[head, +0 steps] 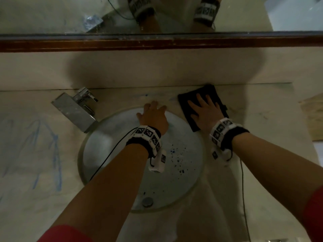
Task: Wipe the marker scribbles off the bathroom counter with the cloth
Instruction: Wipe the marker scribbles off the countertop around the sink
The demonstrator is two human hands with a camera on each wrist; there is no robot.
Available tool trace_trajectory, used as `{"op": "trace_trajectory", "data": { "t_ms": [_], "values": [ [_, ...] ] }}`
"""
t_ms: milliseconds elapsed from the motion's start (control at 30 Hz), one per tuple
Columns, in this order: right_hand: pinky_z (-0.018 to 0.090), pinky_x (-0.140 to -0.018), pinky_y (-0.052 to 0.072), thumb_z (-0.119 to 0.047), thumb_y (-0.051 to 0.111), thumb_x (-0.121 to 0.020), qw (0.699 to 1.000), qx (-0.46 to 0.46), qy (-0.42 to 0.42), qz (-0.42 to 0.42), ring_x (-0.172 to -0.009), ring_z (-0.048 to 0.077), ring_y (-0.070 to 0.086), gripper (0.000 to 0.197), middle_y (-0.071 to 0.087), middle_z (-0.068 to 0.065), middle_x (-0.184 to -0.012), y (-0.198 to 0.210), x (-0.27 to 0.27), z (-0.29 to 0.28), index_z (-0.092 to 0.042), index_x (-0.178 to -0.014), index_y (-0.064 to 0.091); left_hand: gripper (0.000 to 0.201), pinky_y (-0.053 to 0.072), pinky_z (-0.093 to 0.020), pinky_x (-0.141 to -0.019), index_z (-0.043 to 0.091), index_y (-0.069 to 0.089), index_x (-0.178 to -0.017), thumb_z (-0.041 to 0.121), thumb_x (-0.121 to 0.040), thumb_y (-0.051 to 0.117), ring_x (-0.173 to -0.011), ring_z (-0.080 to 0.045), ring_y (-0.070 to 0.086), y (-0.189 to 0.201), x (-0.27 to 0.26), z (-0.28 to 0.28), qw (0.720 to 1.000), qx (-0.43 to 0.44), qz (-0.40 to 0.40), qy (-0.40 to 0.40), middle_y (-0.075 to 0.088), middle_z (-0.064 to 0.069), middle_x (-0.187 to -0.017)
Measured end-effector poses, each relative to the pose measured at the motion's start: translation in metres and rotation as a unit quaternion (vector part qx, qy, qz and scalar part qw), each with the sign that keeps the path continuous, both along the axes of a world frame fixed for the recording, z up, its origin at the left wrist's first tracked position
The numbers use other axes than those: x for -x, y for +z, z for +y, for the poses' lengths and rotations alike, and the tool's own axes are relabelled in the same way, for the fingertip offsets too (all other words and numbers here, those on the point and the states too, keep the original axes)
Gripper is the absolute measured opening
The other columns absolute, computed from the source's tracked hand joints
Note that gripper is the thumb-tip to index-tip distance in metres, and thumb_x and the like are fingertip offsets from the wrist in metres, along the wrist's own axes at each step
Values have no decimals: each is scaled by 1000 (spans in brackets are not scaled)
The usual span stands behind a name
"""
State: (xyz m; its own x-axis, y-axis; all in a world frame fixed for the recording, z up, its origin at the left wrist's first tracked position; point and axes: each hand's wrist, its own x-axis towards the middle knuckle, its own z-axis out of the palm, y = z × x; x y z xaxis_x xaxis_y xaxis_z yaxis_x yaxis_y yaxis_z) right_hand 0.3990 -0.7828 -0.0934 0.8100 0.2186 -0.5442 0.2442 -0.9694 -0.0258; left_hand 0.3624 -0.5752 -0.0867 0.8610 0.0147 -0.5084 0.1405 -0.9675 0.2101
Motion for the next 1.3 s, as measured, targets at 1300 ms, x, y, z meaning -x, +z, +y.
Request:
{"op": "trace_trajectory", "data": {
  "t_ms": [1300],
  "values": [
    [60,-116,11,-47,24,-102,995,-10,-78,-58,-149,33,-1,54,-1,-1,-163,-11,-2,4,-38,-153,10,65,21,-60,-110,35,23,-151,26,-91,48,-145,-28,9,1,0,19,998,-17,-3,56,13,-1,-159]
  ]
}}
